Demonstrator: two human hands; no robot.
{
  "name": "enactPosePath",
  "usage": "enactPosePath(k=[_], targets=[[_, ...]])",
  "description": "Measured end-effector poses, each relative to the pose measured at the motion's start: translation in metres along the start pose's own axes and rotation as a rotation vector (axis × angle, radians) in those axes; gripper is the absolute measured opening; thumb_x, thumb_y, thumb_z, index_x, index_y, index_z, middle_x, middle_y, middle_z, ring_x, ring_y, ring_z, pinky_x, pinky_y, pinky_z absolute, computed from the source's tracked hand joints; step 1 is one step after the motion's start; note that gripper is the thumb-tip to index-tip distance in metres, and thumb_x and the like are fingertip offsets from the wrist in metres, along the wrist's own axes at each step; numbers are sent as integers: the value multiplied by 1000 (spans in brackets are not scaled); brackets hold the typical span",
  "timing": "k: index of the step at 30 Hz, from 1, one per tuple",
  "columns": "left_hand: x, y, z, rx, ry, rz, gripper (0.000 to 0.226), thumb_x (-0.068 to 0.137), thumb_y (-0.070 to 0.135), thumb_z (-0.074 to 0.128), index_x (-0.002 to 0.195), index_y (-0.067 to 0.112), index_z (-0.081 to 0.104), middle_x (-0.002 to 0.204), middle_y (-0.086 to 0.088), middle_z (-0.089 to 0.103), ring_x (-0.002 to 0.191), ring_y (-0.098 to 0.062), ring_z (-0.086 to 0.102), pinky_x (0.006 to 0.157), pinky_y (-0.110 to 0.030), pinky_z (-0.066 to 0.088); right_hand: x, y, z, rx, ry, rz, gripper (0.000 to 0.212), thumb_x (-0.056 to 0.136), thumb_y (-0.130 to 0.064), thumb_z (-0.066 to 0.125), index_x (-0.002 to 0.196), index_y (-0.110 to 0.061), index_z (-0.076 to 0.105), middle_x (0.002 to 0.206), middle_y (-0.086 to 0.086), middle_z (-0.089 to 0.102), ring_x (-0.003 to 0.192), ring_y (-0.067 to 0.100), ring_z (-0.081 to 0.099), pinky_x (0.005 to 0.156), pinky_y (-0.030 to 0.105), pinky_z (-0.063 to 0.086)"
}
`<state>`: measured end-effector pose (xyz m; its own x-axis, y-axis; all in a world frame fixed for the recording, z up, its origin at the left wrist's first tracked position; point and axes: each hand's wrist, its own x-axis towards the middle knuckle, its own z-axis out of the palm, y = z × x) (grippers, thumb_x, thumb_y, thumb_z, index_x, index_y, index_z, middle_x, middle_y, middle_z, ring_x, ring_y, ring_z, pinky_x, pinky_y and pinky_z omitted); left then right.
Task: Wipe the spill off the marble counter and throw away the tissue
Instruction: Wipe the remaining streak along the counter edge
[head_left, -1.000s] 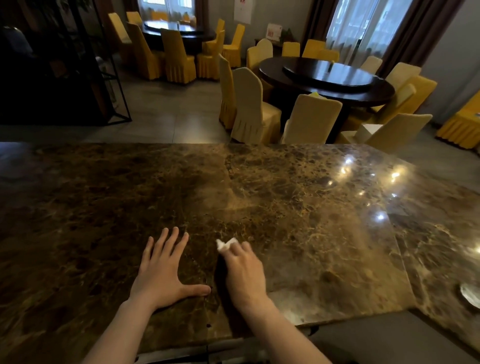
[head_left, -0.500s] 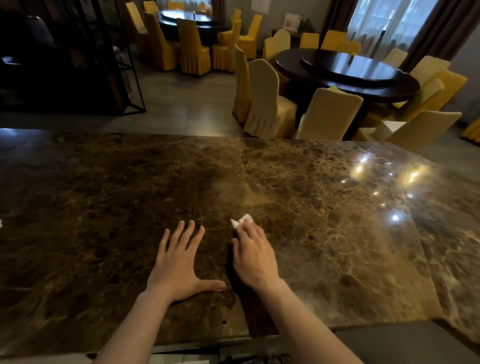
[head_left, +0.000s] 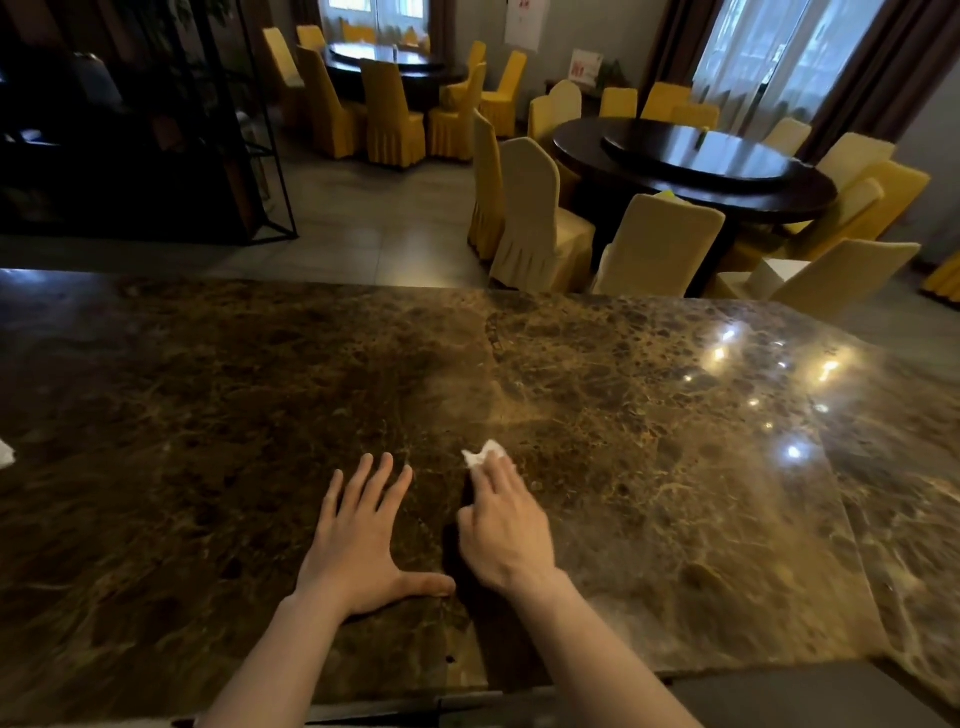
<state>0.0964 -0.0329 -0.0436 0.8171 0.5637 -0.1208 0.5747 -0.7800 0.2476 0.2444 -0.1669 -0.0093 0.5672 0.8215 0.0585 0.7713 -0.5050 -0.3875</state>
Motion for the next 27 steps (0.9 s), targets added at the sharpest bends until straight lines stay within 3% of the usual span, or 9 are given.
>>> enactPosePath(k=[2,5,11,13,15,18,23,27], targets=[[0,-1,1,-5,3,9,155,43,121,23,168,34,-10,176,7,-21,158,-15,-31,132,-52,-16,-14,0,3,-44,-58,-143,64,93,-36,32,152,-11,32,163,10,23,151,22,13,123,32,8],[0,-2,1,-28,16,12,154,46,121,30,168,35,-8,176,7,-19,158,-14,-30,131,-50,-17,-31,26,-8,-140,-46,-237,59,94,-36,38,150,-21,37,160,4,33,149,19,24,123,36,12],[-2,-1,-3,-22,-5,19,153,48,120,32,167,34,-11,176,7,-22,158,-16,-32,131,-52,-17,-19,45,-26,-146,77,87,43,94,-27,48,135,-19,54,133,1,54,125,22,47,117,40,30],[-3,-1,-3,-16,-6,22,152,51,119,34,168,33,-11,176,6,-22,158,-17,-32,131,-53,-18,-19,38,-23,-108,82,137,45,94,-27,46,137,-15,50,139,4,49,129,23,43,116,39,31],[-3,1,-2,-8,-4,11,151,53,117,39,168,31,-11,176,5,-22,158,-18,-32,131,-53,-18,-21,26,-15,-64,74,121,48,95,-28,44,140,-12,48,149,6,42,139,22,34,121,38,23],[-2,1,-1,2,-25,3,151,54,115,40,168,30,-12,176,3,-23,157,-19,-33,131,-53,-18,-34,0,-4,-32,38,-14,53,95,-31,42,145,-15,45,157,4,36,147,17,23,122,29,7],[0,0,1,-4,-10,12,151,54,117,36,168,31,-12,176,4,-22,157,-17,-34,130,-51,-19,-64,5,-6,-118,-117,-245,60,92,-40,34,151,-26,36,161,-1,31,150,13,18,123,33,4],[-2,-3,3,1,-5,19,153,50,120,31,167,32,-14,176,5,-23,157,-17,-34,130,-52,-20,-66,67,-40,-207,-17,-51,54,96,-33,48,149,-33,38,158,-3,35,147,17,28,122,33,6]])
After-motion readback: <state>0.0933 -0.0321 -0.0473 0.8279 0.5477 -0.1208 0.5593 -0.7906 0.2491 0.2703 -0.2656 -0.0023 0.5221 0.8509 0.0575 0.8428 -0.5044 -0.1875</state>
